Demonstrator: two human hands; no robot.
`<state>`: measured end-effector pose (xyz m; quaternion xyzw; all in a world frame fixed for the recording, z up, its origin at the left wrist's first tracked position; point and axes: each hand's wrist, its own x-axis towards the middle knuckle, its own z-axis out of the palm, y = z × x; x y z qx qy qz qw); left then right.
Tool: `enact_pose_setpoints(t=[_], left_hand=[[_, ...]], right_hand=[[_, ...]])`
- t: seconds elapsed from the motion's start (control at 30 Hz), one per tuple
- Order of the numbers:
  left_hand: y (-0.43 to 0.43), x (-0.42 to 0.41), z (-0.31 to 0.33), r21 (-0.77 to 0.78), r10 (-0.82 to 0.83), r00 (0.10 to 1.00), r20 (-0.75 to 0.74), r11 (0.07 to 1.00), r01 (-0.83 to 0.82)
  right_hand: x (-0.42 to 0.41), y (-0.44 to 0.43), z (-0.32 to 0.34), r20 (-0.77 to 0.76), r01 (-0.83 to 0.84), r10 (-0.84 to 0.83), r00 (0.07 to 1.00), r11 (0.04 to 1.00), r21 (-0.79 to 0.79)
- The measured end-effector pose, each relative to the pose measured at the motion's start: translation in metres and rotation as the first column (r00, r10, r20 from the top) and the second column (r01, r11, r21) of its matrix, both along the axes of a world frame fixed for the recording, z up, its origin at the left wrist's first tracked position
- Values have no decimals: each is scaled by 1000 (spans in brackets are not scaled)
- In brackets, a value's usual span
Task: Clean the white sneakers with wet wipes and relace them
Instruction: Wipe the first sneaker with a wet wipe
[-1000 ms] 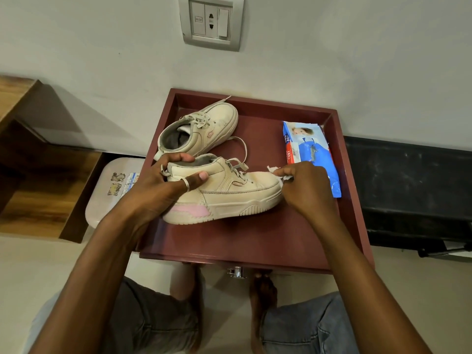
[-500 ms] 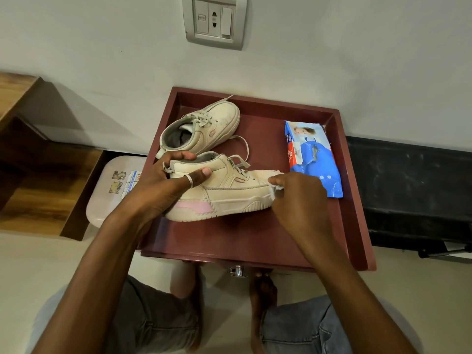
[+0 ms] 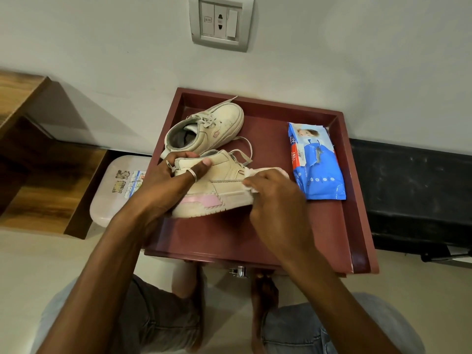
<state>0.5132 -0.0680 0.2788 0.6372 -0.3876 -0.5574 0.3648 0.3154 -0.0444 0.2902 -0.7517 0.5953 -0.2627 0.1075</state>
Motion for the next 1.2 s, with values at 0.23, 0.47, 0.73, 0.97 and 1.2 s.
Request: enact_pose_setpoints(t=[0.23,0.47,0.73,0.97,1.2], left_hand=[[6,-1,16,128,10,994,-110,992,4],[6,2,13,124,7,975,-221,992,21],[7,-4,17,114,68,991,-113,992,-55],[5,-6,14,135,141,967,-211,984,-114],[3,-2,9,154,132,975,-179,982,-105]], right_hand=[[55,27,11,-10,-239,239,971,968,-81],[72,41,17,-122,-406,407,905,913,28],[48,32,14,-23,-231,230,973,971,-66],[58,40,14,-53,-449,452,891,892,55],[50,38,10,-16,-345,344,939,938,-27]])
